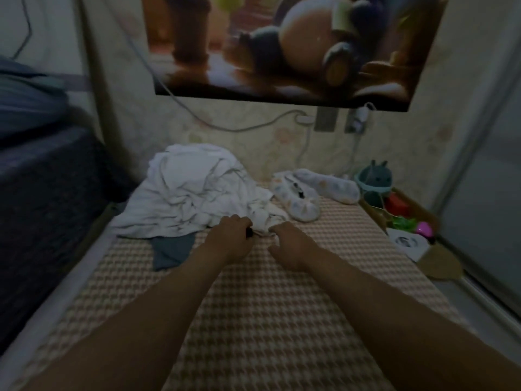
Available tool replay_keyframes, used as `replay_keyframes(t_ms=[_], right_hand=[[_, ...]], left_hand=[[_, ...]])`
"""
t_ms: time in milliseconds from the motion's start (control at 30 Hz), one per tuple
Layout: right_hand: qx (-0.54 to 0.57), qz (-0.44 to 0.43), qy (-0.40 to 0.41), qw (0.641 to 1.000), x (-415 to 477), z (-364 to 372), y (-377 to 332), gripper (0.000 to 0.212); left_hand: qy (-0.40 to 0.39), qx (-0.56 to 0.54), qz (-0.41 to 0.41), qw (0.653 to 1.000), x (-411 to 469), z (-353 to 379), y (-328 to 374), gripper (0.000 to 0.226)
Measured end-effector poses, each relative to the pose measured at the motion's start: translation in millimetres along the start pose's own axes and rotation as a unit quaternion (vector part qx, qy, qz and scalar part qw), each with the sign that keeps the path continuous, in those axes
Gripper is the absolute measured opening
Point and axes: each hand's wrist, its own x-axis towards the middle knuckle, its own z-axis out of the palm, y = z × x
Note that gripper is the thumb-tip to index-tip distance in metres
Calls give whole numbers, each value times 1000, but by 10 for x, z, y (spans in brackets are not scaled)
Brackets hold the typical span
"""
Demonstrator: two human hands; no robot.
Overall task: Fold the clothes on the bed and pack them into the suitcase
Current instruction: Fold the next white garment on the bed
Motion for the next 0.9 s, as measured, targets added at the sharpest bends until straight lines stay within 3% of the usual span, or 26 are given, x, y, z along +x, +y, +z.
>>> replay_keyframes(t_ms=[133, 200, 267, 300, 333, 367, 400, 500, 600, 733, 800, 900], right_hand=[[-14, -22, 58, 998, 584, 176, -6, 85], [28, -27, 49, 998, 776, 188, 5, 107], [17, -13, 27, 999, 952, 193, -5, 112], [-29, -13, 34, 999, 1027, 206, -7, 98], [-69, -20, 45, 996, 1088, 207, -11, 70], [-69, -28, 58, 996, 1096, 187, -23, 40], [-37, -58, 73, 995, 1076, 175, -26, 25], [109, -157, 139, 972, 774, 23, -77, 38], [142, -235, 221, 936, 363, -147, -90, 10], [227, -184, 155, 944, -182, -315, -130, 6], [227, -169, 135, 949, -478, -369, -167, 3], [209, -141, 80, 964, -868, -347, -210, 15]], left_hand=[[-20, -1, -36, 999, 234, 195, -344, 58], [-34, -4, -45, 998, 349, 269, -423, 61], [-24, -9, -43, 999, 425, 300, -454, 59], [-8, -10, -44, 999, 444, 296, -451, 57], [12, -5, -45, 999, 449, 279, -446, 56], [37, 4, -41, 998, 458, 250, -437, 57], [59, 8, -33, 998, 453, 214, -426, 61], [63, -22, 3, 998, 352, 69, -383, 79], [26, -25, 40, 999, 155, -43, -267, 79], [97, -28, 73, 992, -192, -183, -12, 16], [20, -30, 39, 999, -428, -303, 136, 16], [-86, -17, -10, 996, -853, -423, 312, 33]])
